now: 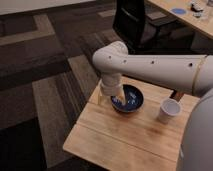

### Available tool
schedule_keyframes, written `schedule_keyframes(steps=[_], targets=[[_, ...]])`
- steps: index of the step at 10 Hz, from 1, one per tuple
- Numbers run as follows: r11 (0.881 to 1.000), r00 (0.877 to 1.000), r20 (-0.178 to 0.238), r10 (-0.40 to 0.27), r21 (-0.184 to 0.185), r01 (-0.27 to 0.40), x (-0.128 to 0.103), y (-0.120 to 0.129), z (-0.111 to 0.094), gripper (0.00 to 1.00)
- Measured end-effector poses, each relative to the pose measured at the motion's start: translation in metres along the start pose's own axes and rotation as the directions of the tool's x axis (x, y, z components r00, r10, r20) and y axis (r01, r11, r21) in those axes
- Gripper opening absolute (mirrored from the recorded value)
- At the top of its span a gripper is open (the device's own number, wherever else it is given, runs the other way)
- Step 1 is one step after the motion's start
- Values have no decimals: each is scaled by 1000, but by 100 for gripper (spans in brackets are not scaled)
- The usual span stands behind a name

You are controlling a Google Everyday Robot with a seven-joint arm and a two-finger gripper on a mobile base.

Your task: Place the white sponge in the ceramic bowl

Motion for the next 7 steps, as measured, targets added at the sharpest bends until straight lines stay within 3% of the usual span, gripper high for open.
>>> schedule_keyframes(steps=[3, 4, 6, 7], targets=[[1000, 1000, 3, 11, 8, -11, 0, -4, -1, 65], [996, 997, 13, 78, 49, -79, 1, -42, -9, 65], [987, 991, -13, 137, 87, -135, 10, -85, -15, 65], [981, 988, -29, 152, 126, -147, 16, -119, -22, 65]])
